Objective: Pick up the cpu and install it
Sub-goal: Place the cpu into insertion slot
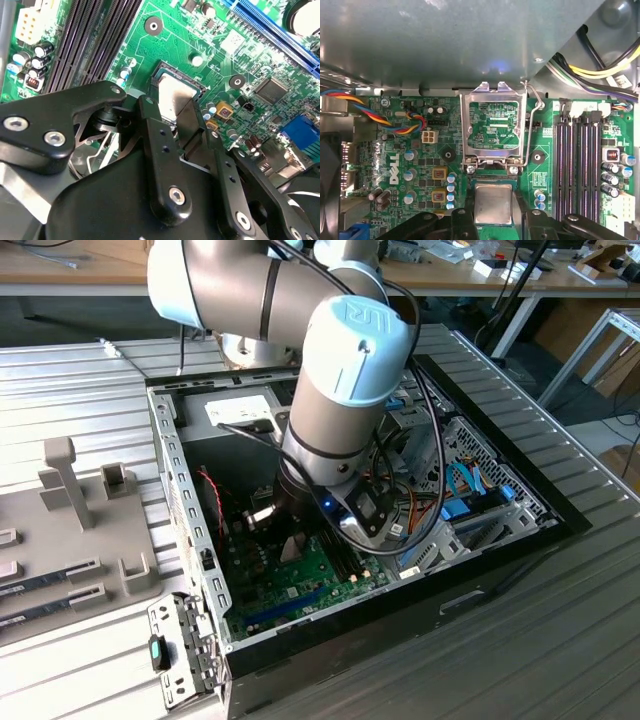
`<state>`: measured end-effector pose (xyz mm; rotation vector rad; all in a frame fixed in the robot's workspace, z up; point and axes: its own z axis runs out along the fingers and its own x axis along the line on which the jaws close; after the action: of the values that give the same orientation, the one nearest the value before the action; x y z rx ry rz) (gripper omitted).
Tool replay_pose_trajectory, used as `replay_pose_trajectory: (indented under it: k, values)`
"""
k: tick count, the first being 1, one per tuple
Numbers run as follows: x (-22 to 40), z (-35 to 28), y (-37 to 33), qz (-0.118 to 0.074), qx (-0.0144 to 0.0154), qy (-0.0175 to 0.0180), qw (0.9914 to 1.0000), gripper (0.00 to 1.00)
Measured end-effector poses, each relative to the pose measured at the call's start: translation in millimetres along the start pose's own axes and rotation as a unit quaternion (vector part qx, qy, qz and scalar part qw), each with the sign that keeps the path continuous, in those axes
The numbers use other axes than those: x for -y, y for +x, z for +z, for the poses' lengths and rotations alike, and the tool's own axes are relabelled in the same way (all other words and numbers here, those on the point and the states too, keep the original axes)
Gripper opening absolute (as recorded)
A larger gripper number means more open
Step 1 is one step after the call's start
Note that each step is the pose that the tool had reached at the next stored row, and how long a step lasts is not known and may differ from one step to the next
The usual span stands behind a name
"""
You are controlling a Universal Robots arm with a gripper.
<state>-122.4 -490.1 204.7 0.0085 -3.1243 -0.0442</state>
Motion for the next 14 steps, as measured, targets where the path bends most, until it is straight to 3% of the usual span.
replay_pose_trajectory:
  k: [14]
  values:
    - [2.7, 0.1, 2.2, 0.003, 0.0001, -0.0002, 1.0, 0.41]
